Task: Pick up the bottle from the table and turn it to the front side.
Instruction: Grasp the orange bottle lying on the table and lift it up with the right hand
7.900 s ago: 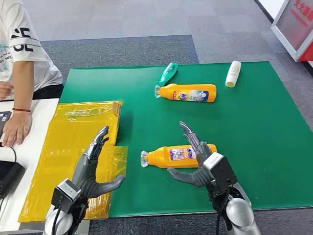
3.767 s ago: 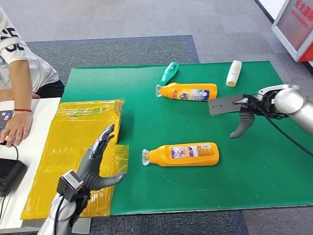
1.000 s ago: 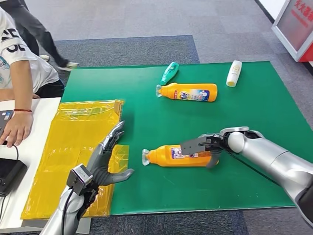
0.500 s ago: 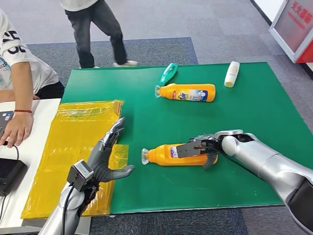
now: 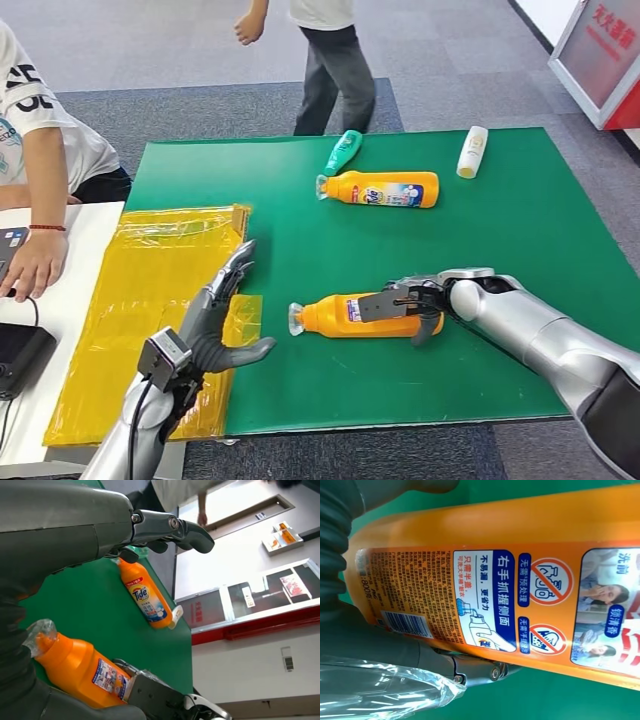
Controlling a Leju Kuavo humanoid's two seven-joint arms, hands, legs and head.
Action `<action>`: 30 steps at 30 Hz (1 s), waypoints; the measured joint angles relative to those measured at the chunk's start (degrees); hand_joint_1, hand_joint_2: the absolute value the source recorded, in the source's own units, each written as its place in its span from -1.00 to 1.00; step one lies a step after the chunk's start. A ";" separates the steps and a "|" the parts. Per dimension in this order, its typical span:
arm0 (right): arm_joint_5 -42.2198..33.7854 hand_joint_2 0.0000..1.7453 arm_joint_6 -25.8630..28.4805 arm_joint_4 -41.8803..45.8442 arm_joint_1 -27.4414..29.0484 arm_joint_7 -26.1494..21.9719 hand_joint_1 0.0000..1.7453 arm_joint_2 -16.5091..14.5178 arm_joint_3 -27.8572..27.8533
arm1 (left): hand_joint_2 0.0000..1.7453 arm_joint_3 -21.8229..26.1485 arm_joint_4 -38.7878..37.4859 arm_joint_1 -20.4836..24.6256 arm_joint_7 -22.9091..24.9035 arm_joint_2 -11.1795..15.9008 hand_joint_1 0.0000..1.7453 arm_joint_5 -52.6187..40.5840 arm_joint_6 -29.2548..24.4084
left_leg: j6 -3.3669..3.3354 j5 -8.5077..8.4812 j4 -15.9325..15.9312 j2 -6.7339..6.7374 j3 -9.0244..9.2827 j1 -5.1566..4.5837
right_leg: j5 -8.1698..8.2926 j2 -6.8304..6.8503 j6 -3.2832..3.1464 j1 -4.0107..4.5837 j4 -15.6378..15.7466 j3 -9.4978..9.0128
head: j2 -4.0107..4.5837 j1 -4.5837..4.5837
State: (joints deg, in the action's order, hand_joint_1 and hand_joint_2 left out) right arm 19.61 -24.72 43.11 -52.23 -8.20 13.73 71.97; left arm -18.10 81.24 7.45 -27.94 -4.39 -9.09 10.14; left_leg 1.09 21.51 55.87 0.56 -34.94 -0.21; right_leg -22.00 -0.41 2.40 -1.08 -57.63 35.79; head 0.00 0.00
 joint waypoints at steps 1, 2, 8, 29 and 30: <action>0.00 1.00 0.02 -0.07 0.06 -0.04 -1.00 0.00 -0.13 | 1.00 0.00 0.00 -0.04 -0.01 0.01 -1.00 0.00 0.00 | 0.00 -0.01 0.00 0.00 0.00 0.00 | 0.01 0.00 0.00 0.00 0.00 0.00 | 0.00 0.00; 0.00 1.00 0.04 -0.14 0.11 -0.08 -1.00 0.00 -0.25 | 1.00 0.00 0.00 -0.07 -0.01 0.01 -1.00 0.00 0.00 | 0.01 -0.02 0.00 0.00 0.00 0.01 | 0.01 0.00 0.01 0.01 0.00 0.00 | 0.00 0.00; 0.00 1.00 0.12 -0.27 0.26 -0.16 -1.00 0.00 -0.56 | 1.00 0.00 0.00 -0.13 -0.01 0.02 -1.00 0.00 0.00 | 0.01 -0.03 0.00 0.00 0.00 0.01 | 0.02 0.00 0.01 0.01 0.00 0.00 | 0.00 0.00; 0.82 1.00 0.28 -0.49 0.85 -0.50 1.00 -0.42 -2.71 | 1.00 0.00 0.00 0.36 0.16 -0.23 -1.00 -0.02 -0.13 | 0.01 -0.03 0.00 0.01 0.01 0.02 | 0.02 -0.03 0.01 0.02 0.01 -0.01 | 0.00 0.00; 0.91 1.00 0.26 -0.51 0.91 -0.54 1.00 -0.42 -2.84 | 1.00 0.00 0.00 0.38 0.16 -0.25 -1.00 -0.02 -0.13 | 0.01 -0.03 0.00 0.01 0.01 0.02 | 0.02 -0.03 0.01 0.02 0.01 -0.01 | 0.00 0.00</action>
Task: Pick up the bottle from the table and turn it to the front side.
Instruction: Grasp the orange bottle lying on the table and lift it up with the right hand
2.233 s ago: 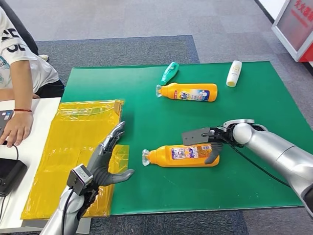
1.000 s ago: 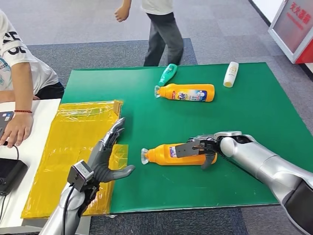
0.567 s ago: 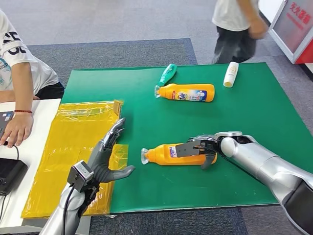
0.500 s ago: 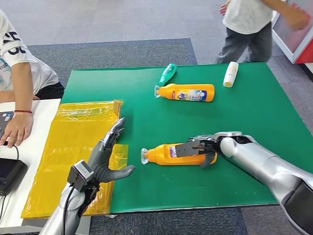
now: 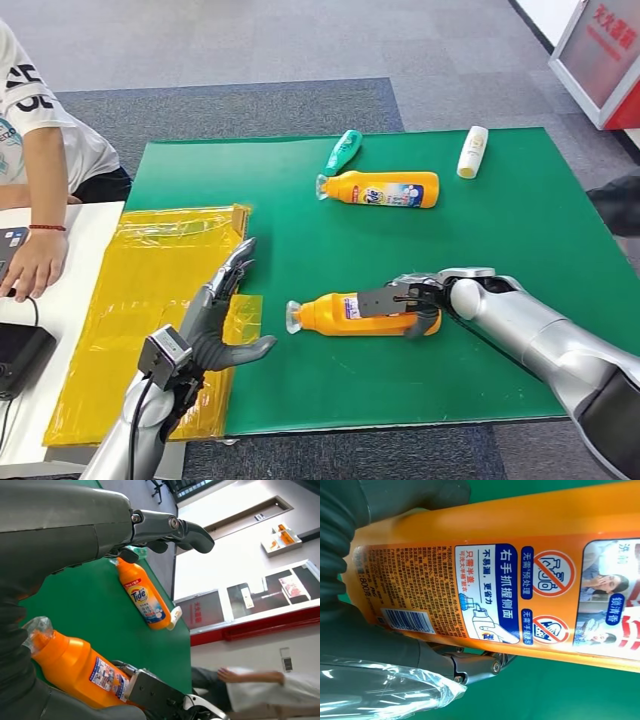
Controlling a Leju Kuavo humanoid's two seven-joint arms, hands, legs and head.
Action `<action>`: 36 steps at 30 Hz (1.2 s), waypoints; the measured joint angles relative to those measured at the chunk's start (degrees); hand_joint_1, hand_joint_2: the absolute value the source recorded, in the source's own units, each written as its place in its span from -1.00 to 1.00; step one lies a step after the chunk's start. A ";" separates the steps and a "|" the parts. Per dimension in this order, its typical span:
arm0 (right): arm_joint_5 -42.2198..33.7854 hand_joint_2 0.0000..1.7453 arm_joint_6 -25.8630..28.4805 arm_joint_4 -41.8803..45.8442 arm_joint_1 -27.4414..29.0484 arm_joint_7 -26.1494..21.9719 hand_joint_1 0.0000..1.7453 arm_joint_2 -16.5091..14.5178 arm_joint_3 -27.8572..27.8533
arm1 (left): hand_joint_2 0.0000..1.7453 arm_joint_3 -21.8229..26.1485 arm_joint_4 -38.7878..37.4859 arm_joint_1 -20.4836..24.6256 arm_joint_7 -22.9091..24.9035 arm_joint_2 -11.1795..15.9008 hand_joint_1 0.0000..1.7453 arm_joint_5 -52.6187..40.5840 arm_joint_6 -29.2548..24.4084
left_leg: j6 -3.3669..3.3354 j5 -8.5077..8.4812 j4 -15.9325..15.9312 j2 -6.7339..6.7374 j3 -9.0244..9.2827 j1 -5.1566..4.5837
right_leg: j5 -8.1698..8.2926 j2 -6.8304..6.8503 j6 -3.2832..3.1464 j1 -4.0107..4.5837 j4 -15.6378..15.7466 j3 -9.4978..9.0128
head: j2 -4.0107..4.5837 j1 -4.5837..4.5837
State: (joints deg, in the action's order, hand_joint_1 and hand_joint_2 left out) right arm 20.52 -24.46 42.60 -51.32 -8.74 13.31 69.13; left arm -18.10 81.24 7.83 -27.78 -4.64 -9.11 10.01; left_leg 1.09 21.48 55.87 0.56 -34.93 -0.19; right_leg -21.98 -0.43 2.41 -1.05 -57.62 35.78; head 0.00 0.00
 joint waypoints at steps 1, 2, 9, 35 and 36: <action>0.05 1.00 -0.02 -0.02 0.05 0.00 1.00 0.00 -0.12 | 1.00 0.00 0.00 0.02 0.00 -0.01 -1.00 0.00 0.00 | 0.00 0.00 0.00 0.00 0.00 0.00 | 0.00 0.00 0.00 0.00 0.00 0.00 | 0.00 0.00; 0.09 1.00 -0.04 -0.03 0.09 0.01 1.00 0.00 -0.21 | 1.00 0.00 0.00 0.05 0.00 -0.02 -1.00 0.00 0.00 | 0.00 0.00 0.00 0.00 0.00 0.00 | 0.00 0.00 0.00 0.00 0.00 0.00 | 0.00 0.00; -0.51 1.00 0.34 -0.08 0.45 0.12 1.00 -0.05 -1.07 | 1.00 0.00 0.00 0.09 0.04 -0.03 -1.00 -0.02 0.00 | 0.00 -0.01 0.00 0.00 0.00 0.00 | 0.01 0.00 0.00 0.00 0.00 -0.01 | 0.00 0.00; -8.78 1.00 11.44 25.15 29.79 -9.71 1.00 6.36 -38.92 | 1.00 4.75 5.66 -5.91 0.55 -0.09 -1.00 -2.35 -0.26 | -0.13 0.09 0.00 -0.33 -0.84 -0.02 | -0.28 0.45 0.15 -0.01 0.00 0.57 | 0.00 0.01; -8.67 1.00 11.44 25.63 30.24 -10.00 1.00 6.28 -39.67 | 1.00 4.78 5.73 -5.95 0.63 -0.11 -1.00 -2.41 -0.22 | -0.13 0.09 0.00 -0.33 -0.85 -0.02 | -0.28 0.45 0.15 -0.01 0.00 0.57 | 0.00 0.01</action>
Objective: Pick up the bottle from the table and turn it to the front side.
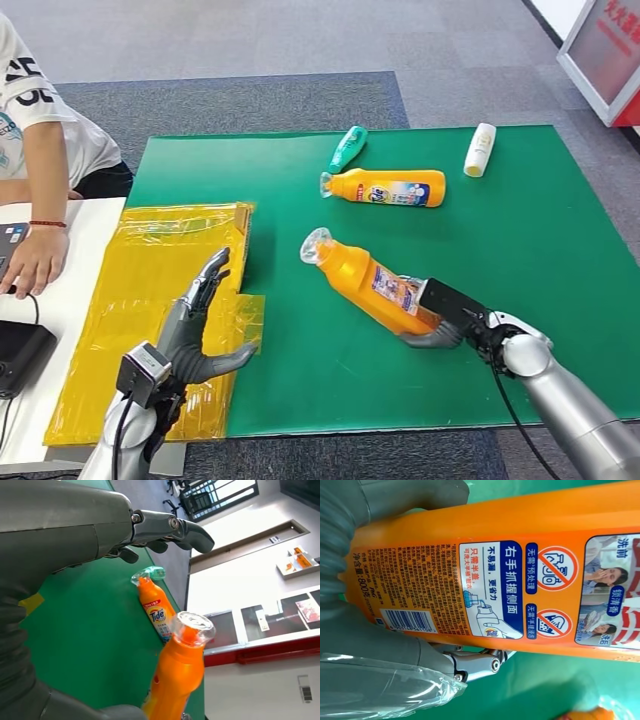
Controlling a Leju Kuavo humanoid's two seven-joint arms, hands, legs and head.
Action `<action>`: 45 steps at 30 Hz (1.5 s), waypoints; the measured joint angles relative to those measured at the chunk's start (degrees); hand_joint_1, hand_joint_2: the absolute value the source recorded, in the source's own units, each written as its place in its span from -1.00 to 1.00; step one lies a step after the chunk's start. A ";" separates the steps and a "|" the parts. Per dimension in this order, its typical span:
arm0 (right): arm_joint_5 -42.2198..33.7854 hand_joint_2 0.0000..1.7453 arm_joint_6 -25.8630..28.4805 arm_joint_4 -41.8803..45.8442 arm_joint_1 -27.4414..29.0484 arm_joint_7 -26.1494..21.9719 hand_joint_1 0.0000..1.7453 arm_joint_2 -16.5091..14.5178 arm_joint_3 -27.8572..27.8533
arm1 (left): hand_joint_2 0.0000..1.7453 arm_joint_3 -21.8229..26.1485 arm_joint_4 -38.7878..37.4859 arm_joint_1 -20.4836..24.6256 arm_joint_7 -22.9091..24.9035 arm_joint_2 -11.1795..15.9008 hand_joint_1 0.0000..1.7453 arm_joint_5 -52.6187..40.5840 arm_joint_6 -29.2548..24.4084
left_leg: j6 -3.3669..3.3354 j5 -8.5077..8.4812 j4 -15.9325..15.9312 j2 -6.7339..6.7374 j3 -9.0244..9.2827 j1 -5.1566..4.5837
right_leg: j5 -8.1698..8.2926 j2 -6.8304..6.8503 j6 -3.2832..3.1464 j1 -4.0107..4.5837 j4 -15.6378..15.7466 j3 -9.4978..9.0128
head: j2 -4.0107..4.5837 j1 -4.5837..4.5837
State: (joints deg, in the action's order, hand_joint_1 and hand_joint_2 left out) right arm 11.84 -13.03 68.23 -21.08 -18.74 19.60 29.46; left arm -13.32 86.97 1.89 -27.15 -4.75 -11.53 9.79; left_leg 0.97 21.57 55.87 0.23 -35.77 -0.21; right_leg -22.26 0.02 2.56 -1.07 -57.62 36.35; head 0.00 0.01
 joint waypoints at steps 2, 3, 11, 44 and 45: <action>0.43 1.00 0.00 1.10 1.19 -0.81 1.00 -0.39 -1.73 | 1.00 0.14 0.16 -0.12 0.22 -0.06 -1.00 -0.22 0.11 | 0.00 0.00 0.00 -0.01 0.00 0.00 | 0.00 0.00 0.00 0.00 0.00 0.00 | 0.00 -0.01; 0.79 1.00 0.00 1.68 1.97 -1.31 1.00 -0.72 -2.67 | 1.00 0.26 0.26 -0.21 0.34 -0.12 -1.00 -0.34 0.16 | 0.00 0.00 0.00 -0.01 0.00 0.00 | 0.00 0.00 0.00 0.00 0.00 0.00 | 0.00 0.00; 2.74 1.00 -0.68 6.04 7.50 -5.36 1.00 -5.15 -10.20 | 1.00 0.77 1.23 -0.94 0.99 -0.60 -1.00 -0.97 0.50 | 0.01 0.01 0.00 -0.01 -0.06 0.01 | -0.05 0.00 -0.02 0.01 -0.01 0.08 | 0.00 -0.01; -8.52 1.00 -14.48 8.11 9.70 -12.21 1.00 -16.09 -17.44 | 1.00 -0.86 0.48 1.98 1.95 -1.26 -1.00 -0.78 1.31 | 0.02 -0.01 0.00 0.00 -0.20 0.00 | -0.04 0.00 -0.04 0.01 -0.01 0.23 | 0.00 -0.01; -8.58 1.00 -14.60 7.87 9.64 -12.21 1.00 -16.10 -17.36 | 1.00 -0.89 0.41 1.99 1.95 -1.26 -1.00 -0.73 1.31 | 0.02 -0.01 0.00 0.00 -0.20 0.00 | -0.04 0.00 -0.04 0.01 -0.01 0.24 | 0.00 -0.01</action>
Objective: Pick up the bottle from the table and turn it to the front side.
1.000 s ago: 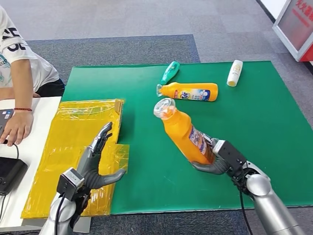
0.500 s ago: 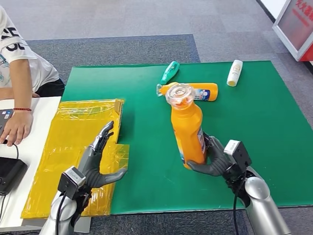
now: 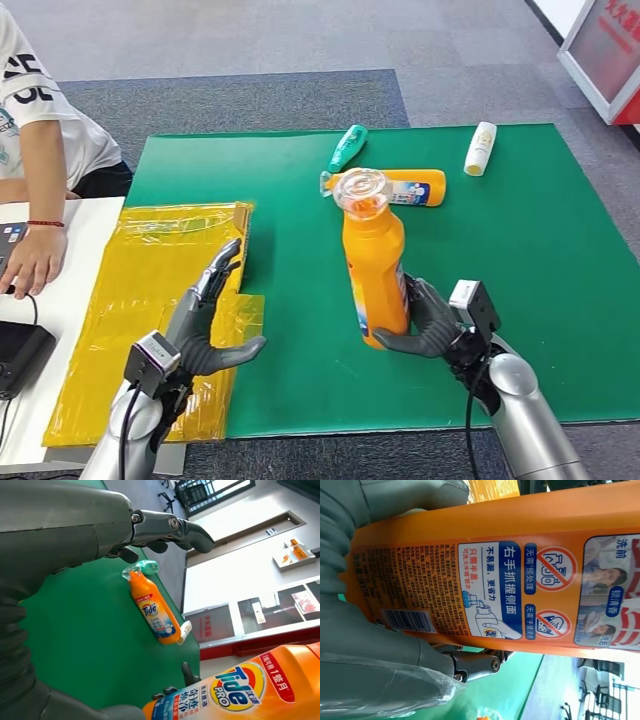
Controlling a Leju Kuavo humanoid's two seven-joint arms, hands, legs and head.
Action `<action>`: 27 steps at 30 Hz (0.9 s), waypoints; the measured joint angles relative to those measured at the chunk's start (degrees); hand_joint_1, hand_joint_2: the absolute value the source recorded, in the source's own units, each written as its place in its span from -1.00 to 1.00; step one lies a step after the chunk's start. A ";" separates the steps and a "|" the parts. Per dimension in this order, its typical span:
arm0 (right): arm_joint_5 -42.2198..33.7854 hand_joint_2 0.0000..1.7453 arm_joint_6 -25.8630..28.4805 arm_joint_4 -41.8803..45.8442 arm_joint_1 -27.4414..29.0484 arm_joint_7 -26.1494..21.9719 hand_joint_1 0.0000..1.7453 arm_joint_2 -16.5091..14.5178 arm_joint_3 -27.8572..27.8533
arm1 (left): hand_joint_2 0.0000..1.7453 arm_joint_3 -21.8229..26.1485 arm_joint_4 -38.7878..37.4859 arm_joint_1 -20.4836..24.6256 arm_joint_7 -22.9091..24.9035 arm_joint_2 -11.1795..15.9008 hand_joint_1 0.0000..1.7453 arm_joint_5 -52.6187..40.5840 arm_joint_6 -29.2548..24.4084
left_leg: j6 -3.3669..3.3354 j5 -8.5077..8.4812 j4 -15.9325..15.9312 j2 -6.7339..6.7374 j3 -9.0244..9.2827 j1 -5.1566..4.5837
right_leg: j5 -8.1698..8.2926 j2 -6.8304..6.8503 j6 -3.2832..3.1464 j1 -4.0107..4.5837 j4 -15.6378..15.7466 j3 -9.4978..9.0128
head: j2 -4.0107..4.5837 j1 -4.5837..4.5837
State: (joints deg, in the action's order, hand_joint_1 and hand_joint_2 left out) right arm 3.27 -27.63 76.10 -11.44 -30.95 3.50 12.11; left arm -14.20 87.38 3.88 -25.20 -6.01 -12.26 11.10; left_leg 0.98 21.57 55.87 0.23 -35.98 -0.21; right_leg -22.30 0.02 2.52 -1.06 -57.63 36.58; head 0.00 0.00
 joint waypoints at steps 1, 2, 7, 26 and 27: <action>-0.07 1.00 -0.15 -0.22 -0.08 0.00 1.00 0.00 0.09 | 1.00 -0.03 -0.07 0.01 0.00 0.00 -1.00 0.06 0.00 | 0.00 0.00 0.00 0.00 0.00 0.00 | 0.00 0.00 0.00 0.00 0.00 0.01 | 0.00 0.00; -0.14 1.00 -0.29 -0.44 -0.16 0.00 1.00 0.00 0.20 | 1.00 -0.07 -0.15 0.02 0.00 0.00 -1.00 0.12 0.00 | 0.00 0.00 0.00 0.00 -0.01 0.00 | 0.00 0.00 0.00 0.00 0.00 0.01 | 0.00 0.00; -0.89 1.00 -0.94 -1.35 -0.71 -0.07 1.00 0.00 0.90 | 1.00 -0.18 -0.49 0.15 0.00 0.01 -1.00 0.36 0.00 | 0.01 0.00 0.00 0.00 -0.02 0.00 | 0.00 0.00 -0.01 0.00 0.00 0.03 | 0.00 0.00; -0.66 1.00 -1.59 -7.91 -6.19 -0.53 1.00 0.29 8.89 | 1.00 -2.20 -7.78 5.31 0.59 3.48 -1.00 13.59 13.59 | 0.05 -0.06 0.00 0.01 -0.02 0.01 | 0.03 -0.01 -0.03 0.01 -0.01 0.07 | 0.00 0.00; -0.52 1.00 -1.74 -8.34 -6.81 -0.74 1.00 0.32 9.57 | 1.00 -2.56 -9.49 6.57 1.00 4.34 -1.00 15.71 16.07 | 0.06 -0.09 0.00 0.01 -0.03 0.01 | 0.04 -0.01 -0.05 0.01 -0.03 0.07 | 0.00 0.00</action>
State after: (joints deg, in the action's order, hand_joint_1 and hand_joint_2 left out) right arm 2.74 -29.37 67.76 -18.25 -31.69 3.81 21.68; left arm -16.76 77.89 10.44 -24.20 -1.67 3.45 27.17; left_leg 1.04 21.48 55.87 0.24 -36.00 -0.19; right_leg -22.26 0.01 2.47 -1.05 -57.66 36.65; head 0.00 0.00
